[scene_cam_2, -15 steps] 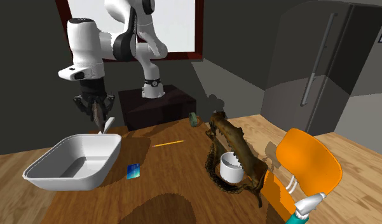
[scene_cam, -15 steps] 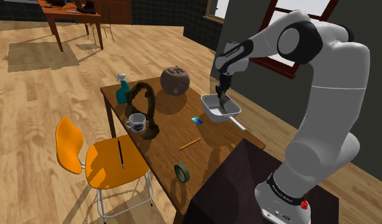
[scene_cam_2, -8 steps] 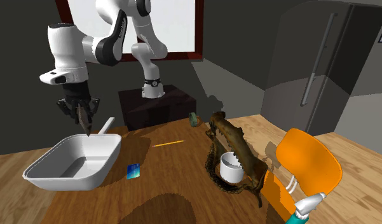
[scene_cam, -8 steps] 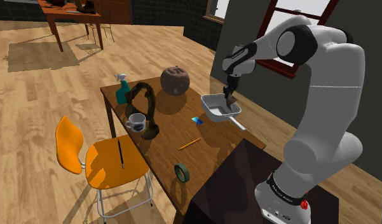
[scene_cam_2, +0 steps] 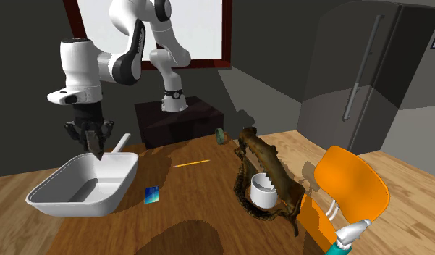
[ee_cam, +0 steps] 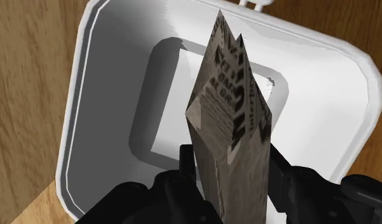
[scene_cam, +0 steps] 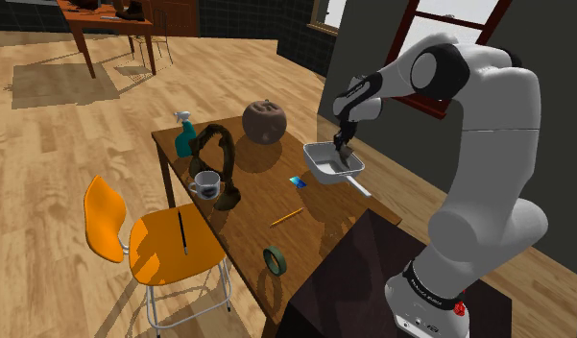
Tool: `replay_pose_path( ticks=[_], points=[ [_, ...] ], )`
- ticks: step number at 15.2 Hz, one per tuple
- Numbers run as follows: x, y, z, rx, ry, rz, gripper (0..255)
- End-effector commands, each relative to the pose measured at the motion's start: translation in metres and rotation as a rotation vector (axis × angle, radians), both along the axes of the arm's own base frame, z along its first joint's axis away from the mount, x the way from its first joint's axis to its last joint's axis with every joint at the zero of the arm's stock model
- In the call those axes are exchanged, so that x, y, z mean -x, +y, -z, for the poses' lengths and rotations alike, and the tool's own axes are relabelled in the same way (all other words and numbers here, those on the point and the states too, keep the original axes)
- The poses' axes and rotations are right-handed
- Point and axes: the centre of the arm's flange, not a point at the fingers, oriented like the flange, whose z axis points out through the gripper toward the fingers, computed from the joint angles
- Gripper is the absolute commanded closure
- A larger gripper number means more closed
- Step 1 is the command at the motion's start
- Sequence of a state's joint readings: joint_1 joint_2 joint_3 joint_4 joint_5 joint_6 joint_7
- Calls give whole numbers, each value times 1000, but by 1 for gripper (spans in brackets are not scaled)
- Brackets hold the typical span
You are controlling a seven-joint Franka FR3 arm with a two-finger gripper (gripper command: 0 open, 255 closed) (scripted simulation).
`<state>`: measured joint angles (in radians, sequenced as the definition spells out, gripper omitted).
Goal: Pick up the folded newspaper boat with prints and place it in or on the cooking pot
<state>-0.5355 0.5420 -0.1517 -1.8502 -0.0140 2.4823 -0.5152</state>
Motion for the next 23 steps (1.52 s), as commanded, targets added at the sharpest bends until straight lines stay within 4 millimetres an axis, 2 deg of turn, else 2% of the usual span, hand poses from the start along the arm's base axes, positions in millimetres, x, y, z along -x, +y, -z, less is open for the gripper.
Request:
replay_pose_path(
  ticks=[1,3,10,11,15,16,20,23],
  points=[
    [9,1,24,-43,62,11,255],
    [9,1,31,-43,62,11,255],
    [9,1,31,-43,62,11,255],
    [4,-2,25,-43,62,12,0],
    [9,0,22,-43,62,12,0],
    [9,1,31,-43,62,11,0],
    [7,5,-19,-43,62,11,0],
    [7,5,-19,-43,62,11,0]
  ],
)
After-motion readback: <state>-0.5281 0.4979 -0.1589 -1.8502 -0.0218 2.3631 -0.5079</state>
